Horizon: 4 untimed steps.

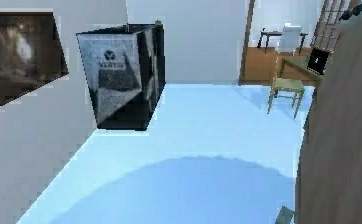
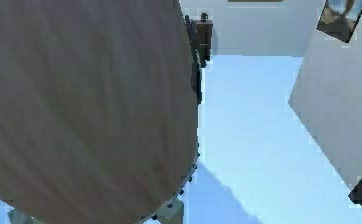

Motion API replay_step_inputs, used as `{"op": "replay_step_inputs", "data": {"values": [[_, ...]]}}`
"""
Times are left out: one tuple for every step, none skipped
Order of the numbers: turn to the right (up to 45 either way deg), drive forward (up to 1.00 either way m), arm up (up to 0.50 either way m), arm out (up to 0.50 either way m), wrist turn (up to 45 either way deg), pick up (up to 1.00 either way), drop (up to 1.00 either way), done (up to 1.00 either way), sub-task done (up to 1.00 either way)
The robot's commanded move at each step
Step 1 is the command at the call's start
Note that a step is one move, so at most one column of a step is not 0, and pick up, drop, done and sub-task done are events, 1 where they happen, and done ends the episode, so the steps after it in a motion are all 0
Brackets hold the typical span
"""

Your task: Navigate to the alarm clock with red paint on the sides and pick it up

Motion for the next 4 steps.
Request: {"op": "replay_step_inputs", "data": {"values": [[0.0,1.0,0.0,0.0,0.0,0.0,0.0,0.0,0.0],[30.0,0.0,0.0,0.0,0.0,0.0,0.0,0.0,0.0],[0.0,0.05,0.0,0.0,0.0,0.0,0.0,0.0,0.0],[21.0,0.0,0.0,0.0,0.0,0.0,0.0,0.0,0.0]]}}
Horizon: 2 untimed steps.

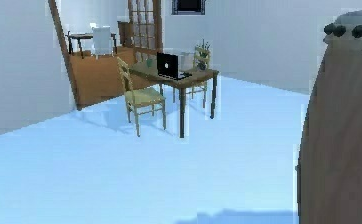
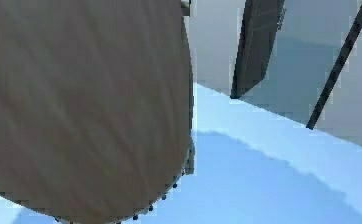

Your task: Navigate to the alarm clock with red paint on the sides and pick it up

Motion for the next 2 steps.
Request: {"op": "replay_step_inputs", "data": {"values": [[0.0,1.0,0.0,0.0,0.0,0.0,0.0,0.0,0.0],[15.0,0.0,0.0,0.0,0.0,0.0,0.0,0.0,0.0]]}}
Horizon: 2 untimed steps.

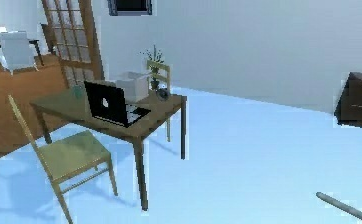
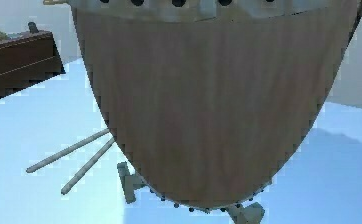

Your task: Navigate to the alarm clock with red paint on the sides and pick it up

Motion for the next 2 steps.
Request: {"op": "replay_step_inputs", "data": {"values": [[0.0,0.05,0.0,0.0,0.0,0.0,0.0,0.0,0.0],[18.0,0.0,0.0,0.0,0.0,0.0,0.0,0.0,0.0]]}}
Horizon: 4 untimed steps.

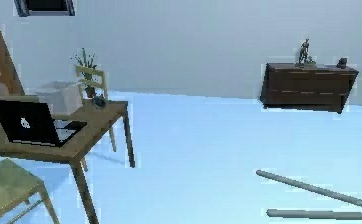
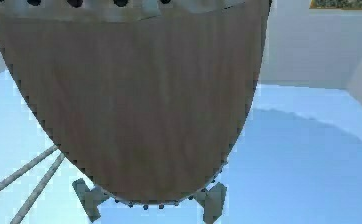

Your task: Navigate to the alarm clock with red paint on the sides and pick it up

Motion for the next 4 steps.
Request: {"op": "replay_step_inputs", "data": {"values": [[0.0,0.9,0.0,0.0,0.0,0.0,0.0,0.0,0.0],[-45.0,0.0,0.0,0.0,0.0,0.0,0.0,0.0,0.0],[-45.0,0.0,0.0,0.0,0.0,0.0,0.0,0.0,0.0],[-42.0,0.0,0.0,0.0,0.0,0.0,0.0,0.0,0.0]]}}
